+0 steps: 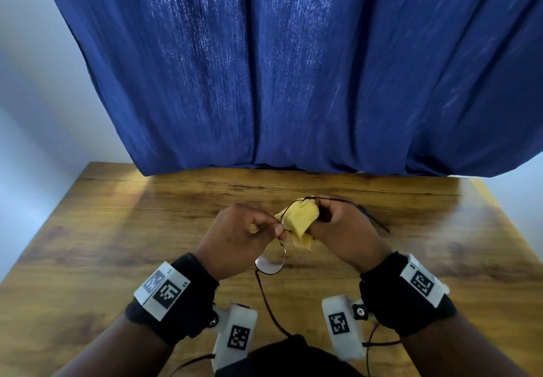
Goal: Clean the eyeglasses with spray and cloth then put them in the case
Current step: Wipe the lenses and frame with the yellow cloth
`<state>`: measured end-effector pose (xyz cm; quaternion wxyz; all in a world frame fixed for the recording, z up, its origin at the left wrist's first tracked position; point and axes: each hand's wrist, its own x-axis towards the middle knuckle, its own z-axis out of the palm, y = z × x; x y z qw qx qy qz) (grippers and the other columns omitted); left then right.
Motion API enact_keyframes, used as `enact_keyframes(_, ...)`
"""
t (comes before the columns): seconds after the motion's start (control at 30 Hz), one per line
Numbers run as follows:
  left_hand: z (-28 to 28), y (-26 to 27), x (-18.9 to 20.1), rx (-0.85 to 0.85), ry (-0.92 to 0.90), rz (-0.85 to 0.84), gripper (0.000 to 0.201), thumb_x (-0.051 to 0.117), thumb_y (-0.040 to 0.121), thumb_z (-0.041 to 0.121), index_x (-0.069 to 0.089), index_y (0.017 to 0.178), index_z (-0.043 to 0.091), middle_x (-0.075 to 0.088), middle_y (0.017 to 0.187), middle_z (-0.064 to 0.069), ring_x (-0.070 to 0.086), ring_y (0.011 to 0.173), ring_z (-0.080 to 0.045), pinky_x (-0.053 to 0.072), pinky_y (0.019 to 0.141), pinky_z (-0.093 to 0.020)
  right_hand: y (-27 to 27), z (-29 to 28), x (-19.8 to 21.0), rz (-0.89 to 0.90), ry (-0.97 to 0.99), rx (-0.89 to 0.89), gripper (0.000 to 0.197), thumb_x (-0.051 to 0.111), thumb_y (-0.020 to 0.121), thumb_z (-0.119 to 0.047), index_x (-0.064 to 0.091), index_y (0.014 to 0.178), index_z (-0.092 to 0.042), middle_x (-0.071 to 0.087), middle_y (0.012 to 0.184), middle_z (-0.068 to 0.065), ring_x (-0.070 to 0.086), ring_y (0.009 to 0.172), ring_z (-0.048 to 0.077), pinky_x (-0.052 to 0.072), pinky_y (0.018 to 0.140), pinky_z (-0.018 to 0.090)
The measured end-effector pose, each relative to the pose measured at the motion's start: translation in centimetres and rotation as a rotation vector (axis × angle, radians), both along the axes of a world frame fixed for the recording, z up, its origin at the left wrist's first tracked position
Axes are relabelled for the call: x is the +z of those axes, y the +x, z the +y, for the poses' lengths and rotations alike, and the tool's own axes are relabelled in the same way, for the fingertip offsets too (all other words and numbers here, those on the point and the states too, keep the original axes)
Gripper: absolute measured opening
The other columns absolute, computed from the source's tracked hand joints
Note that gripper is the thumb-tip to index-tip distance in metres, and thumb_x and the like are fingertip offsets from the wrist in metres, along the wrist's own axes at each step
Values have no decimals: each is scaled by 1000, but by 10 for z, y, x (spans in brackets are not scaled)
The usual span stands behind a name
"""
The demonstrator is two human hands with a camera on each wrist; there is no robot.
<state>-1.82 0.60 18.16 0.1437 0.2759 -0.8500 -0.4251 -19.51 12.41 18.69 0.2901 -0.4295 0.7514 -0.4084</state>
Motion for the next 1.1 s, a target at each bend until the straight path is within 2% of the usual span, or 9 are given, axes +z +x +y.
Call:
enact_keyframes(0.17,-6,-6,1,-10,-12,1,15,70,96,23,84,93,25,73,89,11,66,86,-3,41,70,-5,-1,-9,-1,106,-62,-130,20,61,97,-19,71,81,-14,65,67,-4,52,55,4,40,52,20)
enact_keyframes(0.27,-11,-9,1,22,-13,7,14,70,96,23,84,93,23,73,89,9,66,84,-4,43,70,-11,-1,-13,2,18,-33,-53,12,64,94,-21,75,92,-25,73,80,-15,64,71,-6,52,65,16)
enact_keyframes(0.4,-13,-15,3,-17,-128,-10,15,69,95,20,81,88,15,70,87,8,65,81,-8,50,72,-24,2,-21,2,-5,-34,-55,14,76,84,-32,75,94,-22,76,89,-4,70,83,13,58,73,31)
enact_keyframes(0.53,-17,-17,2,15,-143,9,16,68,96,16,81,87,18,63,80,13,61,76,-3,42,68,-14,-2,-27,-7,7,-71,-190,21,59,97,-29,67,79,-24,62,61,-20,55,57,-1,42,59,26)
enact_keyframes(0.6,-17,-16,-1,15,-129,11,15,68,97,17,83,95,21,65,84,14,63,81,-2,42,70,-8,0,-23,-9,-18,-47,-129,21,56,100,-24,68,83,-30,65,65,-26,58,61,-4,45,62,23)
enact_keyframes(0.7,-15,-18,-6,-4,-129,-9,14,69,96,20,83,99,21,67,91,11,64,87,-5,51,79,-20,5,-17,-10,-63,-60,-40,3,71,91,-23,73,91,-25,76,89,-7,70,82,11,58,74,31)
enact_keyframes(0.83,-12,-22,-12,-3,-155,-48,14,68,94,16,80,88,14,68,92,6,65,85,-11,56,80,-34,0,-18,-28,-10,-94,-205,20,66,93,-28,67,74,-21,65,70,-3,56,65,11,47,62,32)
enact_keyframes(0.97,-13,-23,-17,40,-125,-17,14,70,95,16,83,93,21,69,89,13,64,83,1,44,71,-7,-5,-13,-32,-51,-75,-153,28,52,100,-14,70,79,-20,72,78,1,65,72,19,56,69,35)
enact_keyframes(1.1,-6,-26,-17,62,-129,-12,10,73,94,25,84,92,26,71,90,12,65,87,-2,47,76,-18,-10,-7,-29,-56,-99,-19,9,69,91,-11,74,95,-17,76,89,2,71,85,21,58,76,39)
